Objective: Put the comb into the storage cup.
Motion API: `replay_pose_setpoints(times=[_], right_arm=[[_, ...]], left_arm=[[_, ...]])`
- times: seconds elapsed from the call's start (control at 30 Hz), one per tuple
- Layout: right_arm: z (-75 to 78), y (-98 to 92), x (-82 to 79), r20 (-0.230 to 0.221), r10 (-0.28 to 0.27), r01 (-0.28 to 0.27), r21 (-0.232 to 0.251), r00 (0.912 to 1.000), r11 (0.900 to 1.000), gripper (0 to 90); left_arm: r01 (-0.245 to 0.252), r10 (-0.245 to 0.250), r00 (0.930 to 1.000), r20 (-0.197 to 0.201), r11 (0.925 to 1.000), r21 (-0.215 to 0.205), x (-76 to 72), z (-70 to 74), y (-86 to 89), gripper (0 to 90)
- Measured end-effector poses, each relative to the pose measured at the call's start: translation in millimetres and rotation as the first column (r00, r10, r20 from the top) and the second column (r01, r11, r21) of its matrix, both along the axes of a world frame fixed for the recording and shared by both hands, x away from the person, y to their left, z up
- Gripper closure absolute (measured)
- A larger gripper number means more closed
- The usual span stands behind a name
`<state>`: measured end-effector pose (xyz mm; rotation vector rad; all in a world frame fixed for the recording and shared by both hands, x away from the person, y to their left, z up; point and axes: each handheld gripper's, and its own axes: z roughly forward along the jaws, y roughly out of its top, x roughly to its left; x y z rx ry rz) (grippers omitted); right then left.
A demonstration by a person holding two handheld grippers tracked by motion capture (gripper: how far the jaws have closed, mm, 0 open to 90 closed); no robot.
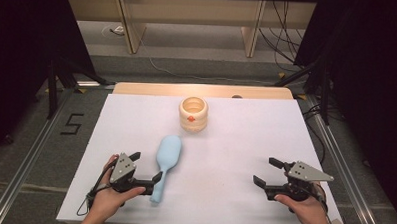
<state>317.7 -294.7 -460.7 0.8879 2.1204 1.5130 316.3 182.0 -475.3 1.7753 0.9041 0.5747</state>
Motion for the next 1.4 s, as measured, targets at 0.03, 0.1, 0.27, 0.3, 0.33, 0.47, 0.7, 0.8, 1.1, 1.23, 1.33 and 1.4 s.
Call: replay_pose_setpoints(times=[0.03,0.1,0.27,0.3,0.33,0.47,0.7,0.8,1.1,1.23,1.33,1.4], right_arm=[[0.0,0.0,0.0,0.000,0.000,0.000,0.000,1.0000,1.000,13.9],[0.0,0.0,-0.1,0.001,0.001,-0.001,0.000,1.0000,1.000,13.9],[0.1,0.5,-0.3,0.002,0.002,-0.002,-0.003,1.0000,1.000,13.9],[0.3,0.7,-0.4,0.001,0.002,-0.002,-0.002,1.0000,1.000,13.8],[0.3,0.8,-0.2,0.001,0.002,-0.002,-0.001,1.0000,1.000,13.9],[-0.2,0.9,0.3,-0.003,0.000,0.000,0.000,1.0000,1.000,13.9],[-1.1,0.8,1.7,-0.009,-0.004,0.004,-0.001,0.9999,1.000,13.9],[-1.2,0.9,1.8,-0.008,-0.003,0.003,-0.004,1.0000,1.000,14.0],[-1.7,1.1,2.1,-0.016,-0.005,0.005,-0.004,0.9999,1.000,14.0],[-2.0,0.9,2.4,-0.019,-0.004,0.004,-0.007,0.9998,1.000,14.0],[-2.1,0.7,2.5,-0.019,-0.004,0.004,-0.009,0.9998,1.000,14.6],[-1.9,0.9,2.2,-0.021,-0.002,0.002,-0.009,0.9998,1.000,14.6]], left_arm=[[0.000,0.000,1.0000,-0.001,1.0000,0.000,0.0,-0.1,0.0,0.8],[0.001,-0.001,1.0000,-0.001,1.0000,0.000,-0.2,-0.1,0.0,1.2],[-0.001,0.001,1.0000,-0.003,1.0000,-0.002,-1.0,-0.1,0.1,2.3],[-0.001,0.001,1.0000,-0.002,1.0000,-0.004,-1.3,0.5,0.0,3.7],[0.004,-0.004,1.0000,-0.003,1.0000,-0.008,-1.9,1.6,-0.1,6.7],[0.080,-0.080,0.9968,0.011,0.9962,-0.035,-5.0,8.6,-4.7,34.1],[0.111,-0.113,0.9901,-0.083,0.9935,-0.028,-7.4,21.0,-25.9,89.1],[0.137,-0.140,0.9734,-0.181,0.9901,-0.029,-8.2,19.0,-35.8,89.8],[0.168,-0.126,0.9299,-0.346,0.9815,0.093,-0.4,4.0,-58.0,89.9],[0.178,-0.102,0.9001,-0.423,0.9737,0.142,2.7,-0.3,-62.9,89.9],[0.182,-0.086,0.8883,-0.451,0.9679,0.173,3.5,-1.9,-65.7,89.9],[0.186,-0.076,0.8828,-0.464,0.9625,0.197,4.1,-3.1,-67.4,89.9]])
